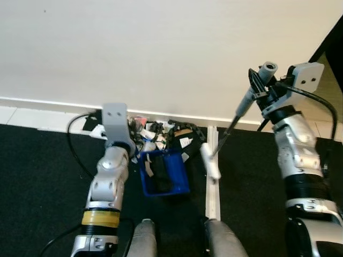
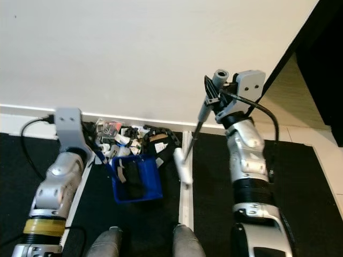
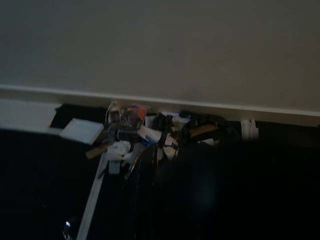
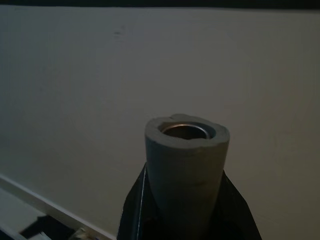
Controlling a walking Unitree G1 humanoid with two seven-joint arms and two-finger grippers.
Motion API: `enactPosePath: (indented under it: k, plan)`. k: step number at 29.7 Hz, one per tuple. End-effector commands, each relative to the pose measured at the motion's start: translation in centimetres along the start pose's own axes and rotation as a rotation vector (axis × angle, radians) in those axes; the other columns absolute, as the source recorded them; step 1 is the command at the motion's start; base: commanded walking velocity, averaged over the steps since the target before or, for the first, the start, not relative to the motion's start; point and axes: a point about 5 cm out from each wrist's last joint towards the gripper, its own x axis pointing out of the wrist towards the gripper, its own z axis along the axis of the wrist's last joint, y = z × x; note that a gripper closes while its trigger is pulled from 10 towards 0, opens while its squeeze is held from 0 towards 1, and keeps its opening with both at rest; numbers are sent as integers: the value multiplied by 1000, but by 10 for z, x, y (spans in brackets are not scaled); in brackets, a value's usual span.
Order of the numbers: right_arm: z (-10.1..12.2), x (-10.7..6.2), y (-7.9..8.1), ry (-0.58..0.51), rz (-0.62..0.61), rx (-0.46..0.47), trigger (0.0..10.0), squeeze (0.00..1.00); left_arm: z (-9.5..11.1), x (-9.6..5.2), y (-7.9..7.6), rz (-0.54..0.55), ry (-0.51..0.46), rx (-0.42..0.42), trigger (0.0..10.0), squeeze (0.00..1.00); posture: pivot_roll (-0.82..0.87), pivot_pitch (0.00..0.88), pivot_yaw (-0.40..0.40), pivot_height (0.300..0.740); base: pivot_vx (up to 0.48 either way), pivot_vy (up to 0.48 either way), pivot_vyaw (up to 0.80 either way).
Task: Sweep floor
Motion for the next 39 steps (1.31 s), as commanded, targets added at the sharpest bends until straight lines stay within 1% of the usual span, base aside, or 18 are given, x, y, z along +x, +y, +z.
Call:
enactPosePath:
  k: [1, 2, 6, 8, 9, 11, 12, 15, 16, 19, 23, 39]
  plan:
    - [-4, -3, 3, 14, 28, 12, 10000, 0, 7, 1, 0, 14, -47, -19, 10000, 0, -24, 18, -24, 740, 0, 0, 0]
    - [-8, -7, 1, 28, 21, 12, 10000, 0, 8, 1, 2, 21, -50, -36, 10000, 0, -24, 19, -25, 740, 0, 0, 0]
    - [-13, -9, -2, 35, -11, 19, 10000, 0, 11, 1, 4, 26, -55, -44, 10000, 0, -24, 24, -24, 740, 0, 0, 0]
    - [-19, -11, -5, 32, -54, 47, 10000, 0, 16, 2, 8, 27, -65, -69, 10000, 0, -21, 30, -24, 740, 0, 0, 0]
    - [-19, -11, -5, 32, -54, 47, 10000, 0, 16, 2, 8, 27, -65, -69, 10000, 0, -21, 30, -24, 740, 0, 0, 0]
    - [-24, -12, -3, 27, -85, 92, 10000, 0, 23, 3, 11, 31, -88, -89, 10000, 0, -16, 35, -23, 740, 0, 0, 0]
    - [-24, -12, -3, 27, -85, 92, 10000, 0, 23, 3, 11, 31, -88, -89, 10000, 0, -16, 35, -23, 740, 0, 0, 0]
    - [-27, -12, -1, 32, -94, 103, 10000, 0, 28, 4, 8, 31, -98, -89, 10000, 0, -15, 37, -24, 740, 0, 0, 0]
    - [-28, -12, 1, 29, -102, 117, 10000, 0, 29, 4, 5, 27, -101, -84, 10000, 0, -13, 41, -23, 740, 0, 0, 0]
    - [-29, -12, 1, 26, -109, 124, 10000, 0, 29, 3, 2, 22, -104, -77, 10000, 0, -13, 42, -23, 740, 0, 0, 0]
    - [-31, -11, 1, 23, -122, 146, 10000, 0, 29, 1, -1, 11, -111, -89, 10000, 0, -12, 44, -24, 740, 0, 0, 0]
    - [-34, -9, 6, 32, -111, 163, 10000, 0, 25, -1, -1, 26, -95, -70, 10000, 0, -5, 51, -34, 740, 0, 0, 0]
